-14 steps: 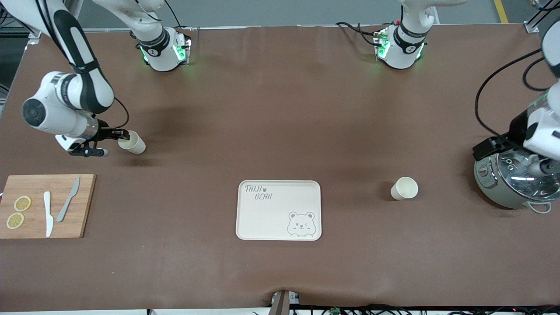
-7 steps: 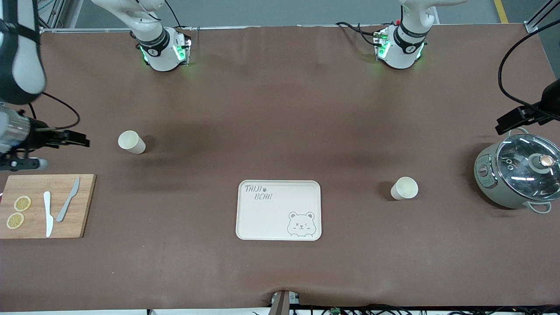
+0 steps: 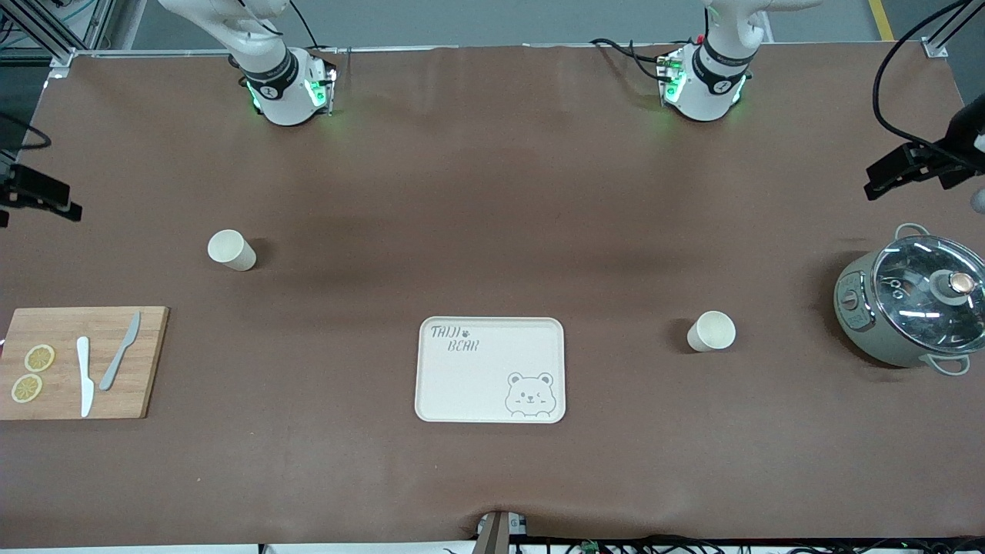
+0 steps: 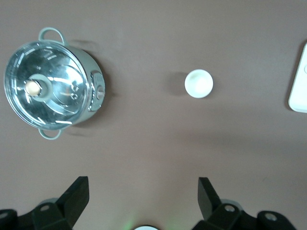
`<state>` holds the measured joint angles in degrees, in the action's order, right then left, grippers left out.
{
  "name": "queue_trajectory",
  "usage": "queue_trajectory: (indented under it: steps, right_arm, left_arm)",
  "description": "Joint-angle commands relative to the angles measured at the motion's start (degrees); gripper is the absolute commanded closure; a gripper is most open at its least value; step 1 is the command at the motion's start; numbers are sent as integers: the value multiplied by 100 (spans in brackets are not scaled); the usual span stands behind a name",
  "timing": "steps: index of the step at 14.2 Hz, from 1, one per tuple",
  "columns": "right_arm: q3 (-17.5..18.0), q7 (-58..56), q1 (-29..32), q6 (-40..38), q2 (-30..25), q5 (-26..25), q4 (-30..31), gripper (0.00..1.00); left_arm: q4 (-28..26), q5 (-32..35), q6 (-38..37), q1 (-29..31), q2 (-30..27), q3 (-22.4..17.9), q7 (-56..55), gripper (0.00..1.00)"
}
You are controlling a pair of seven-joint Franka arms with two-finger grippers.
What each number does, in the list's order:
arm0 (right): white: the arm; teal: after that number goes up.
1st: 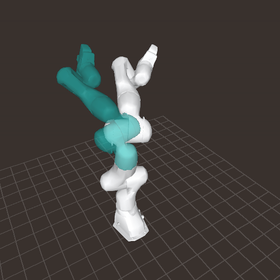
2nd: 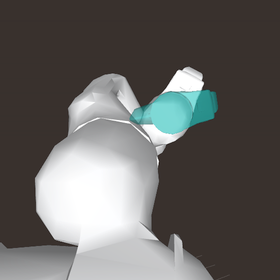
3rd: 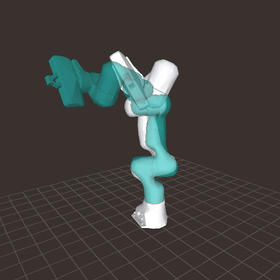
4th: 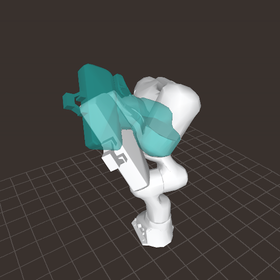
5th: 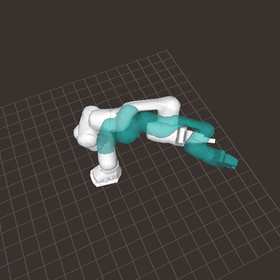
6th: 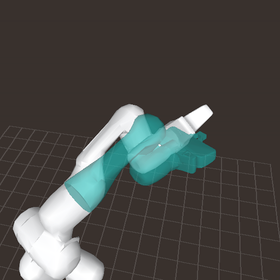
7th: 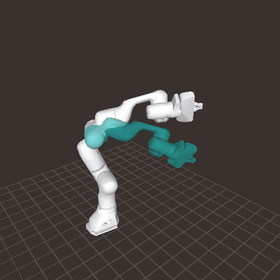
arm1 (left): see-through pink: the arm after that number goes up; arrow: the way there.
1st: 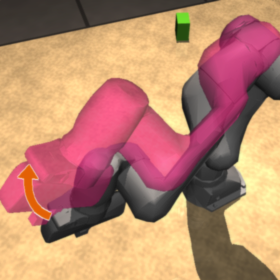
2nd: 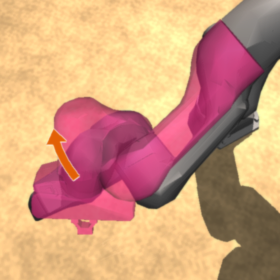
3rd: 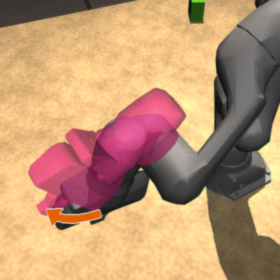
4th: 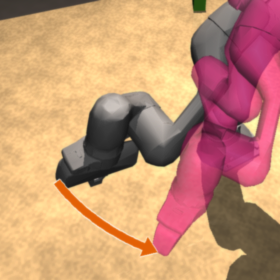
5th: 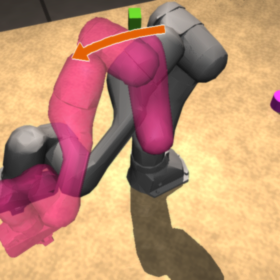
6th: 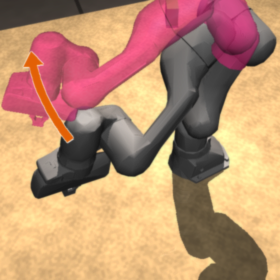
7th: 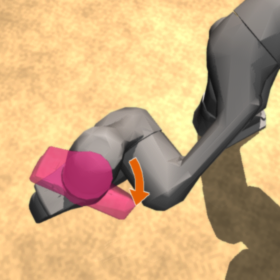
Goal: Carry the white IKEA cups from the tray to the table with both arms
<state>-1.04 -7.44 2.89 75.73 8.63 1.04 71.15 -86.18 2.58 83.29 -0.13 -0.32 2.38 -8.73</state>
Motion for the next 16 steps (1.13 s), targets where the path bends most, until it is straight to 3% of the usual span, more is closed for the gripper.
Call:
queue_trajectory:
  steps: [1,8,16]
  right_arm:
    - [-10,260,-174,-199,-379,-77,433,0]
    - [7,252,-210,696,-1389,-209,1954,0]
    - [-28,225,-149,636,-1373,-447,1850,0]
  left_arm:
    - [-856,-398,477,48,-451,-1,56,0]
    - [-751,-355,329,22,-363,8,82,0]
    - [-558,-284,337,22,-381,-1,135,0]
